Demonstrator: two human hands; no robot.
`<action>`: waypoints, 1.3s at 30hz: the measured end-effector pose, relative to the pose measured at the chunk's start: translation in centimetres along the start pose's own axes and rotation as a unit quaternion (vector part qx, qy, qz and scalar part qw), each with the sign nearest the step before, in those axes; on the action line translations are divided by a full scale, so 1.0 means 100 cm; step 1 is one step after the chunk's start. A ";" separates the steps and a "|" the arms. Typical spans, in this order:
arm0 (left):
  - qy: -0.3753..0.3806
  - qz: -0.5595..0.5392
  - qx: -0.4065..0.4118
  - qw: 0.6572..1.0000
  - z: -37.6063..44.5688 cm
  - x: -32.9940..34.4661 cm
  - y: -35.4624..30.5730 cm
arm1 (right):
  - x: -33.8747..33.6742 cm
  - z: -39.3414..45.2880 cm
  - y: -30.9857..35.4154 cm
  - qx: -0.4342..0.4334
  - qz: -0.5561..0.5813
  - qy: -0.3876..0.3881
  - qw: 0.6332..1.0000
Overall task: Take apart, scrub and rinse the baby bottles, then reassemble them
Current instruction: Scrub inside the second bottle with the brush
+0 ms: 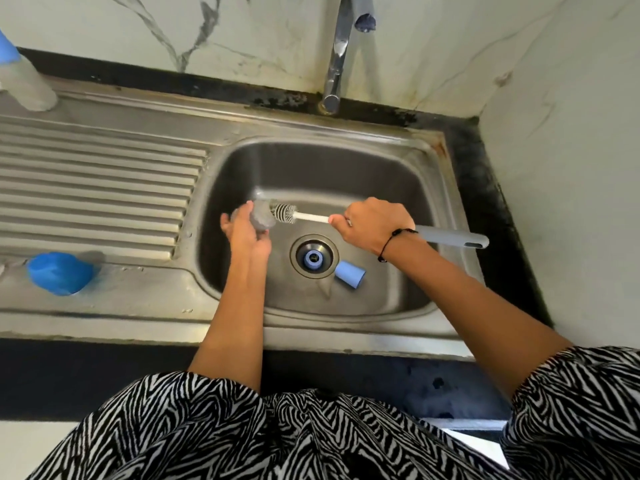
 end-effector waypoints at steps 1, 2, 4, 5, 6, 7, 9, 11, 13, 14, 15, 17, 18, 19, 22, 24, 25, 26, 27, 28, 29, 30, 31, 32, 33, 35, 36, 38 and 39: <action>0.001 -0.014 0.010 1.000 0.000 0.002 -0.003 | -0.002 -0.001 0.003 -0.002 -0.001 0.001 1.000; 0.004 -0.024 0.016 1.000 0.002 0.005 -0.004 | -0.005 -0.003 0.006 -0.004 -0.001 0.000 1.000; 0.029 -0.038 0.007 0.999 -0.004 0.014 -0.006 | -0.008 -0.006 0.012 -0.002 0.004 -0.009 1.000; 0.054 -0.047 -0.002 0.997 -0.010 0.021 -0.007 | -0.009 -0.007 0.014 0.002 0.013 -0.010 1.000; 0.085 -0.064 -0.013 0.994 -0.015 0.028 -0.010 | -0.011 -0.008 0.016 0.007 0.026 -0.010 1.000; 0.113 -0.085 -0.028 0.990 -0.021 0.035 -0.012 | -0.012 -0.010 0.018 0.009 0.043 -0.006 0.999; 0.166 -0.134 -0.078 0.974 -0.033 0.050 -0.015 | -0.015 -0.010 0.023 0.007 0.086 0.001 0.996; 0.216 -0.194 -0.121 0.949 -0.048 0.062 -0.019 | -0.016 -0.010 0.029 -0.001 0.149 0.003 0.989; 0.256 -0.230 -0.140 0.928 -0.060 0.070 -0.025 | -0.015 -0.012 0.036 -0.008 0.218 0.002 0.976; 0.273 -0.223 -0.146 0.925 -0.063 0.073 -0.027 | -0.015 -0.014 0.039 -0.011 0.235 -0.002 0.972; 0.284 -0.210 -0.147 0.924 -0.066 0.077 -0.028 | -0.016 -0.016 0.040 -0.011 0.230 -0.009 0.973; 0.285 -0.189 -0.117 0.932 -0.069 0.084 -0.032 | -0.020 -0.020 0.041 0.005 0.175 -0.026 0.984; 0.275 -0.174 -0.090 0.941 -0.070 0.086 -0.035 | -0.023 -0.021 0.038 0.020 0.136 -0.034 0.990; 0.271 -0.149 -0.059 0.949 -0.071 0.087 -0.036 | -0.026 -0.021 0.035 0.036 0.097 -0.040 0.994; 0.233 -0.011 0.073 0.970 -0.074 0.087 -0.037 | -0.031 -0.022 0.030 0.049 0.014 -0.071 0.996; 0.232 0.025 0.096 0.968 -0.072 0.090 -0.036 | -0.033 -0.022 0.030 0.051 0.005 -0.089 0.995; 0.247 0.003 0.069 0.966 -0.071 0.092 -0.036 | -0.033 -0.021 0.030 0.053 0.030 -0.088 0.994; 0.263 -0.026 0.039 0.964 -0.073 0.094 -0.039 | -0.034 -0.019 0.030 0.053 0.072 -0.081 0.993; 0.280 -0.056 0.025 0.958 -0.074 0.095 -0.042 | -0.035 -0.019 0.030 0.050 0.121 -0.071 0.989; 0.289 -0.085 0.016 0.953 -0.075 0.096 -0.044 | -0.035 -0.017 0.030 0.040 0.162 -0.065 0.984; 0.295 -0.117 0.000 0.948 -0.077 0.096 -0.042 | -0.036 -0.017 0.030 0.026 0.189 -0.062 0.980; 0.297 -0.138 -0.021 0.945 -0.081 0.095 -0.040 | -0.034 -0.017 0.030 0.012 0.201 -0.054 0.978; 0.296 -0.156 -0.051 0.941 -0.085 0.093 -0.034 | -0.032 -0.019 0.031 0.002 0.201 -0.046 0.979; 0.289 -0.167 -0.078 0.940 -0.089 0.091 -0.029 | -0.028 -0.021 0.032 0.001 0.188 -0.040 0.981; 0.278 -0.162 -0.095 0.942 -0.090 0.089 -0.022 | -0.025 -0.023 0.032 0.008 0.168 -0.038 0.985; 0.254 -0.117 -0.085 0.956 -0.087 0.086 -0.015 | -0.024 -0.026 0.033 0.030 0.122 -0.048 0.991; 0.247 -0.090 -0.065 0.963 -0.085 0.086 -0.014 | -0.025 -0.027 0.032 0.040 0.106 -0.054 0.992; 0.242 -0.042 -0.017 0.969 -0.084 0.088 -0.016 | -0.031 -0.027 0.031 0.052 0.085 -0.067 0.993; 0.245 -0.023 0.003 0.969 -0.084 0.090 -0.016 | -0.034 -0.026 0.029 0.056 0.071 -0.078 0.993</action>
Point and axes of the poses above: each hand's wrist, its own z-axis towards the middle knuckle, its own x-axis out of the palm, y = z × x, the point moved 4 cm from there along z, towards the middle knuckle, and after that the axes turned 12 degrees about -z, right-handed, at the moved point
